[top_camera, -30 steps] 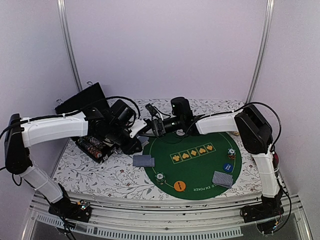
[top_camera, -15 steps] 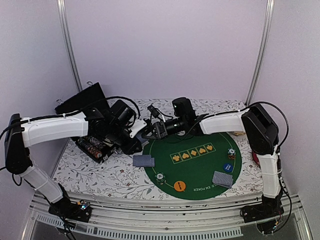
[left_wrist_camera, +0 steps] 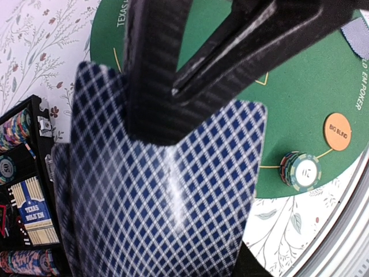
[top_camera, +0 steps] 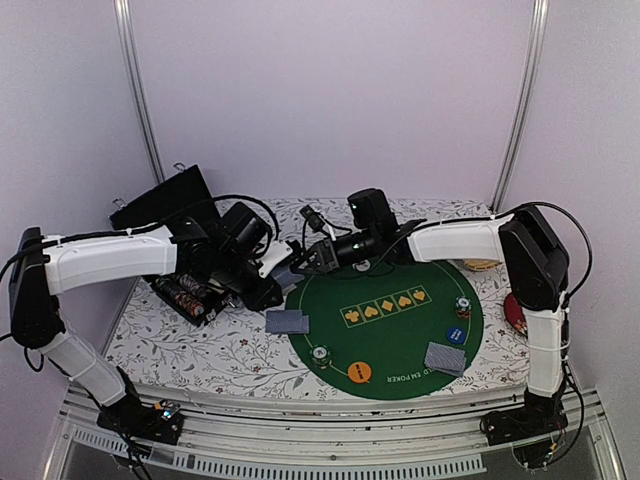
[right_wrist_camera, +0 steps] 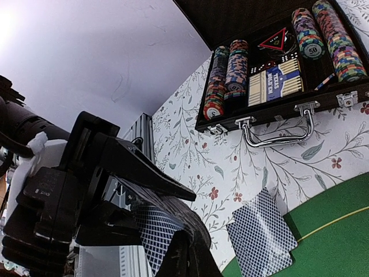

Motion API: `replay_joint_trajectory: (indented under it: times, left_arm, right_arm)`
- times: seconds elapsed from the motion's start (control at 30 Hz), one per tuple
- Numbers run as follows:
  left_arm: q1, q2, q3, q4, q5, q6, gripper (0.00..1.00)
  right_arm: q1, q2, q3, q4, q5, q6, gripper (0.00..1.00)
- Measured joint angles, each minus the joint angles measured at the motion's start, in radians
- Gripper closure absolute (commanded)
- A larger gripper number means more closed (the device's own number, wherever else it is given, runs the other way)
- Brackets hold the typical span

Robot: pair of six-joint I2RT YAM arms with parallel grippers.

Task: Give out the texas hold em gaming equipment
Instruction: Pick up the poker card from the face-down deck piles, then flop the poker card in the community card area.

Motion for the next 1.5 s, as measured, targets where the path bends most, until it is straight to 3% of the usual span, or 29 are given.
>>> replay_joint_trajectory:
  times: [0.17,0.43,0.73,0.93,1.13,1.33,1.5]
  left_arm:
    - [0.000,0.000,-0.003,0.001,-0.002,0.000,0.61]
    - [0.000,0.000,-0.005,0.003,-0.008,-0.003,0.61]
    - [0.014,0.000,-0.027,0.003,-0.014,-0.022,0.61]
    - [0.046,-0.005,-0.044,0.005,-0.018,-0.043,0.61]
    - [0.067,-0.040,-0.076,0.007,-0.021,-0.062,0.61]
    - [0.077,-0.093,-0.114,0.011,-0.025,-0.069,0.61]
    - [0.088,-0.101,-0.117,0.015,-0.024,-0.066,0.61]
  right_arm:
    - [-0.006,-0.028,-0.005,-0.039,0.019,-0.021,0.98]
    - [-0.086,-0.206,-0.098,-0.123,0.076,-0.106,0.98]
    - [-0.118,-0.459,-0.195,-0.261,0.423,-0.516,0.98]
    - [-0.078,-0.389,-0.253,-0.229,0.683,-0.813,0.98]
    - [0.067,-0.229,-0.269,-0.067,0.902,-1.114,0.98]
    - [0.166,-0.161,-0.372,0.040,1.023,-1.330,0.98]
    - [0.198,-0.158,-0.480,-0.009,1.023,-1.418,0.98]
